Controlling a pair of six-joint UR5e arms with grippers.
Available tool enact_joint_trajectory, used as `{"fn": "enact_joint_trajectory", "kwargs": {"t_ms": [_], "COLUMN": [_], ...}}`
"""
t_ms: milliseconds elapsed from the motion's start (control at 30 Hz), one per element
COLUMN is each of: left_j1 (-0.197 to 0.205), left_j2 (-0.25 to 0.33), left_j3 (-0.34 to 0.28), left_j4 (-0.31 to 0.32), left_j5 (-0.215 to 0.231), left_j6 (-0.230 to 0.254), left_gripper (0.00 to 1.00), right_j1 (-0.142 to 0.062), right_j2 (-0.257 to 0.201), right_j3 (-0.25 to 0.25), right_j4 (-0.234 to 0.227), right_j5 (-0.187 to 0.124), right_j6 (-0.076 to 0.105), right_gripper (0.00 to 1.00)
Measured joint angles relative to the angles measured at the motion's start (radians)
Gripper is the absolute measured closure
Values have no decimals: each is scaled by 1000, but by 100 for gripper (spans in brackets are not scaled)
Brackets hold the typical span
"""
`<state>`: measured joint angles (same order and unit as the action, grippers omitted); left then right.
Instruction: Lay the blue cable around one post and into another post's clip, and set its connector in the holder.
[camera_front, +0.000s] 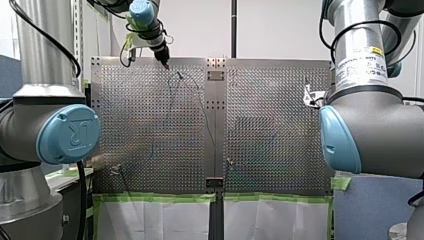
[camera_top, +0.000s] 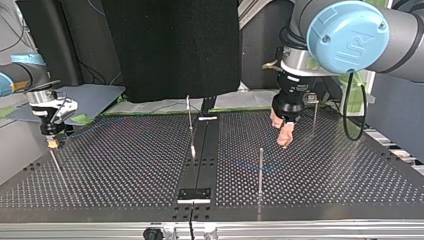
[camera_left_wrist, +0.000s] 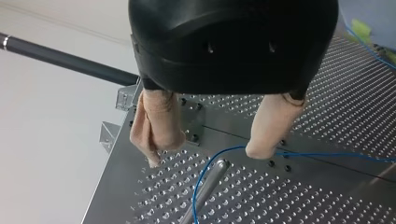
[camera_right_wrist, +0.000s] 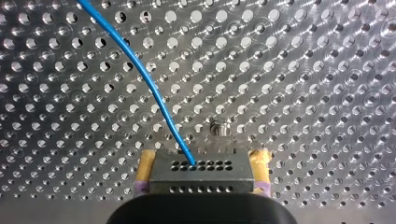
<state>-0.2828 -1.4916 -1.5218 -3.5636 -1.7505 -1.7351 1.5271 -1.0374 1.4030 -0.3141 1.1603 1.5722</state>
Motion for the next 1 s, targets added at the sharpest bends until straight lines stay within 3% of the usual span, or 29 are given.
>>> {"fn": "enact_joint_trajectory", "kwargs": {"t_ms": [1000], "left_j1": [7], "left_j2": [0], "left_j3": [0], "left_j4": [0], "left_j5": [-7], "left_j6": [-16], "left_gripper": [0], "right_j1": [0], "right_j2": [0], "right_j3": [0], "right_j4": [0], "right_j5": [0], "right_j6": [0], "right_gripper": [0]}}
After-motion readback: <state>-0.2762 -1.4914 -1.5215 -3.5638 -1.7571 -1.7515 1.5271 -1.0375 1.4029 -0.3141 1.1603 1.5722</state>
